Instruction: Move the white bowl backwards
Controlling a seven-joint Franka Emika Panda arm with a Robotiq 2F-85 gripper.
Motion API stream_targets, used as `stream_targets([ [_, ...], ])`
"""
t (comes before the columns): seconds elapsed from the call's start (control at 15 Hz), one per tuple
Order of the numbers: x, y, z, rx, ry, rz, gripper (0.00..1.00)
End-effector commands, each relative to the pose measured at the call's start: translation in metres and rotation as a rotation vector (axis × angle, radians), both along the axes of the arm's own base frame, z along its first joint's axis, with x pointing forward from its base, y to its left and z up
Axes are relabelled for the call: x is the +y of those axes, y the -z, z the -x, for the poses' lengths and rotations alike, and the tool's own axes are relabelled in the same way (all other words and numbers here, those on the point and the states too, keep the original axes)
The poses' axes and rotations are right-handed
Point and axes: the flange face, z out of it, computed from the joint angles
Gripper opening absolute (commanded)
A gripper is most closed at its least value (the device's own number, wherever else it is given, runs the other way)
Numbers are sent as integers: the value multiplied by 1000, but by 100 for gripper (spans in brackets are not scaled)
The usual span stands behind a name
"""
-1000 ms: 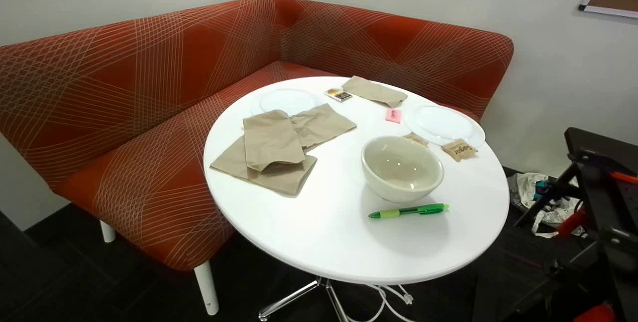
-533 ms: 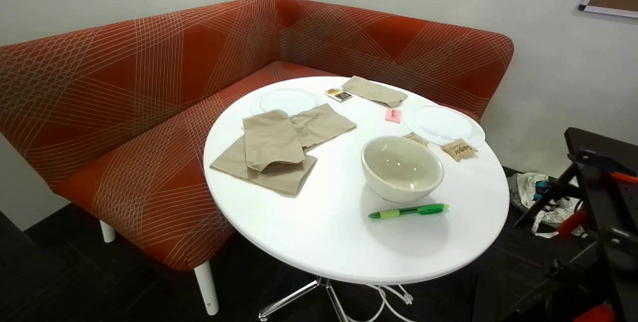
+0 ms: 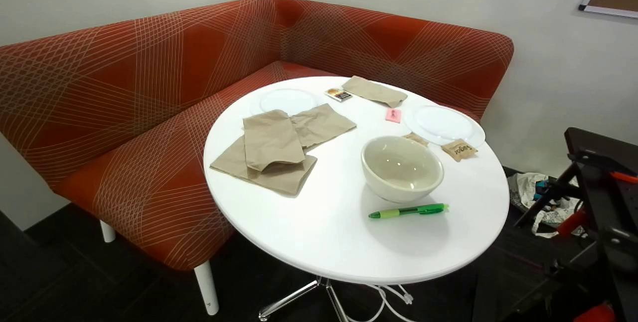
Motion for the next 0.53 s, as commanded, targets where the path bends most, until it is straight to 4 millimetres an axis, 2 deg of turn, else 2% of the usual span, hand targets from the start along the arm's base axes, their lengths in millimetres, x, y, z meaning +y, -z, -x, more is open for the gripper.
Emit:
stream_targets([
  [0.0, 12, 40, -18, -18, -73, -29, 100],
  [0.47, 34, 129, -49, 14, -162, -93, 100],
])
